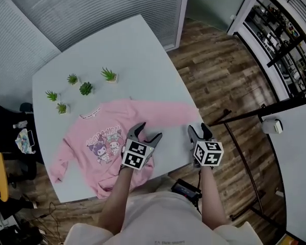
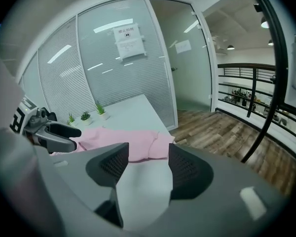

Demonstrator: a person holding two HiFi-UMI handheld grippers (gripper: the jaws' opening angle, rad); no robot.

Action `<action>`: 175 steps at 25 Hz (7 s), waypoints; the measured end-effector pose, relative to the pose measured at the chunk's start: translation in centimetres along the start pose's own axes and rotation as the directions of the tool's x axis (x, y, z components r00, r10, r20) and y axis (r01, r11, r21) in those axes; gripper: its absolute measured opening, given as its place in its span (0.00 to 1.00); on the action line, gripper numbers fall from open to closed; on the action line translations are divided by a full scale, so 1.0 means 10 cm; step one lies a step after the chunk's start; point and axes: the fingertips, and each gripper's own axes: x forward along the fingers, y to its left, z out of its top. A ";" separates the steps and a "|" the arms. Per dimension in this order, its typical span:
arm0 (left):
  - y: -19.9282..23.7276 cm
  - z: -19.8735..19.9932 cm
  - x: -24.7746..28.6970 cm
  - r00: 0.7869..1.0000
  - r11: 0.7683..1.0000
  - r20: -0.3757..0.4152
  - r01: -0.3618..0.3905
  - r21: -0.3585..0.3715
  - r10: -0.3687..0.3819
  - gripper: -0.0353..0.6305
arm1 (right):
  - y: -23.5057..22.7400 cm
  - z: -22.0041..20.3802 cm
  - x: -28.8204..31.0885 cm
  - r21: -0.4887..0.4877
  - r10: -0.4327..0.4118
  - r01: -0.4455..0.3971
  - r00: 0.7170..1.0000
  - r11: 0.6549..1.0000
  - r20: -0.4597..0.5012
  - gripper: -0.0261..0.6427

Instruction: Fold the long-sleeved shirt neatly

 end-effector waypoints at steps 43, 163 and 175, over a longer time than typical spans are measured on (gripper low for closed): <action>0.20 -0.56 0.68 0.977 0.996 -0.194 0.086 -0.026 -0.090 0.45 | -0.09 -0.36 0.75 -0.067 -0.093 0.079 0.967 0.995 -0.236 0.11; 2.39 -2.18 -3.62 0.868 0.773 -0.057 -0.467 -0.430 0.493 0.54 | 5.07 0.35 0.43 -0.442 0.555 -0.504 0.832 0.742 -0.019 0.10; 2.51 -2.60 -3.66 0.882 0.767 -0.090 -0.450 -0.457 0.463 0.54 | 5.37 -0.30 0.81 -0.520 0.513 -0.492 0.851 0.698 -0.116 0.10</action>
